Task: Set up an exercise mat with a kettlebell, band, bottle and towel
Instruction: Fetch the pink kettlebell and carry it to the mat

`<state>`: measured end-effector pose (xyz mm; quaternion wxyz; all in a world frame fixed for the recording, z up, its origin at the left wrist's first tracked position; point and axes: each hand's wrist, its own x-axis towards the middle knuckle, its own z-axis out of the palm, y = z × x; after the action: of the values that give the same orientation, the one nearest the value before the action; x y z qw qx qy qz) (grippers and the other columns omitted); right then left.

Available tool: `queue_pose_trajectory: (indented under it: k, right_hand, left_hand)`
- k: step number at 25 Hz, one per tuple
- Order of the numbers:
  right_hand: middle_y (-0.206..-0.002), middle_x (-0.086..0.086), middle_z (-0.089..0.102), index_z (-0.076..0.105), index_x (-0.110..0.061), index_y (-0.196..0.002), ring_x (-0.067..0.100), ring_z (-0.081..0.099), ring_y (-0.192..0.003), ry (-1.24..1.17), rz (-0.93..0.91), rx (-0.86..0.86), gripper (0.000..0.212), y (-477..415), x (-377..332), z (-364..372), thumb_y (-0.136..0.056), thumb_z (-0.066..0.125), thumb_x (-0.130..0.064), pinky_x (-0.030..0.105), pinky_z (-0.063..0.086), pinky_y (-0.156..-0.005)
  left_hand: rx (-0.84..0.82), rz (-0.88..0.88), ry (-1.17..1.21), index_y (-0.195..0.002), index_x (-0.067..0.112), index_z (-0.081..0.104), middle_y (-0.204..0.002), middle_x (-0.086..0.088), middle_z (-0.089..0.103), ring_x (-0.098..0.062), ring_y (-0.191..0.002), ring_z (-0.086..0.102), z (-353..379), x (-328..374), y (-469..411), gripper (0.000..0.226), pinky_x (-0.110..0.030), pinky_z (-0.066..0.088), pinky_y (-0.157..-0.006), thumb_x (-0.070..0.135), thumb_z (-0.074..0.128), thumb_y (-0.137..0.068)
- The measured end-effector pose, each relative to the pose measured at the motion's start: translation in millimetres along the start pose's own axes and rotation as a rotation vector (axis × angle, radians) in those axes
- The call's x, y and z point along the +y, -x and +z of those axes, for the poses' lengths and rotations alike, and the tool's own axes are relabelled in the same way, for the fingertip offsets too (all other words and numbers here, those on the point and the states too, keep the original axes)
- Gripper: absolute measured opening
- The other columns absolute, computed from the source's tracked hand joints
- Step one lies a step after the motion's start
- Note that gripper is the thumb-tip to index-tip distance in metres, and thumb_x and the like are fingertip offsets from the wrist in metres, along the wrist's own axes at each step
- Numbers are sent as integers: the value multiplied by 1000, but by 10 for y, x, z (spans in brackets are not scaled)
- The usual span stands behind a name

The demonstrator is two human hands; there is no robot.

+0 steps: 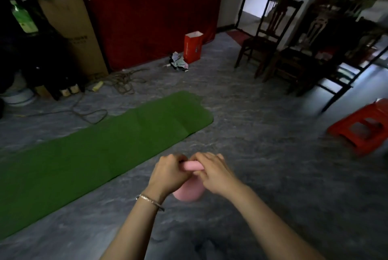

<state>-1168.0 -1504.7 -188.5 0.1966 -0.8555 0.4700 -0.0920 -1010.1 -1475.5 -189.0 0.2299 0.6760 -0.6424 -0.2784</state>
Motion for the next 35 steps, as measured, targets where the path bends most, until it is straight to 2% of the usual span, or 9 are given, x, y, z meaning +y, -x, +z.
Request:
queue_pose_trajectory:
  k: [5,8,14,16,18,22,27,31,35]
  right_hand:
    - [-114,2,58,50,-23,-113,23,48,-111,39,-55,-75,28,-632,1125,-527,-86,53,-18,37,31,-95]
    - [-115,2,58,49,-23,-113,23,49,-112,45,-72,-129,28,-1073,1762,-617,-86,53,-19,36,31,-95]
    - [-122,2,56,47,-23,-119,23,47,-117,37,-78,-208,32,-2219,2956,-794,-88,51,-16,38,32,-96]
    - [-124,2,56,47,-23,-121,23,47,-118,29,-95,-207,35,-2615,3333,-841,-88,50,-15,38,31,-94]
    - [-125,4,55,46,-20,-122,23,46,-119,28,-98,-226,35,-2993,3742,-847,-88,49,-14,38,31,-94]
    - [-124,5,55,47,-15,-120,24,47,-119,49,-119,-292,33,-3688,4583,-579,-87,51,-13,40,33,-94]
    - [-128,9,52,45,-12,-123,27,43,-122,55,-199,-478,41,-4531,5512,-99,-84,52,-7,40,30,-92]
    - [-129,11,51,44,-10,-125,28,41,-124,74,-254,-571,46,-5051,6119,429,-81,55,-5,42,30,-94]
    - [-123,9,53,46,-11,-121,28,43,-120,90,-300,-589,46,-5459,6659,1163,-78,60,-6,41,30,-91]
  left_hand:
    - [91,-21,47,-82,21,68,-80,-3,71,-21,-78,64,549,537,-1056,49,-28,41,-61,50,40,-54]
    - [76,-43,24,-86,19,69,-84,-4,72,-23,-81,64,824,672,-1730,55,-30,44,-66,50,38,-53]
    - [16,-171,29,-94,17,71,-94,-6,73,-25,-88,65,1304,867,-3262,32,-29,46,-72,23,57,-66]
    - [-6,-201,11,-96,17,70,-97,-8,72,-27,-90,65,1495,869,-3769,31,-30,47,-74,15,56,-69]
    - [-12,-221,10,-97,17,69,-97,-9,71,-29,-90,64,1684,858,-4284,33,-33,50,-75,15,52,-69]
    - [-44,-289,-15,-105,19,67,-103,-10,69,-30,-95,61,2180,697,-5167,33,-35,48,-81,13,59,-73]
    - [-69,-453,23,-114,18,65,-110,-12,65,-32,-103,56,2911,354,-6107,37,-33,42,-84,12,65,-78]
    - [-31,-538,56,-110,16,67,-106,-14,67,-33,-100,56,3531,-61,-6665,36,-34,43,-84,9,66,-76]
    - [9,-595,68,-105,8,67,-101,-18,68,-37,-95,56,4163,-580,-7117,34,-36,42,-79,0,63,-73]
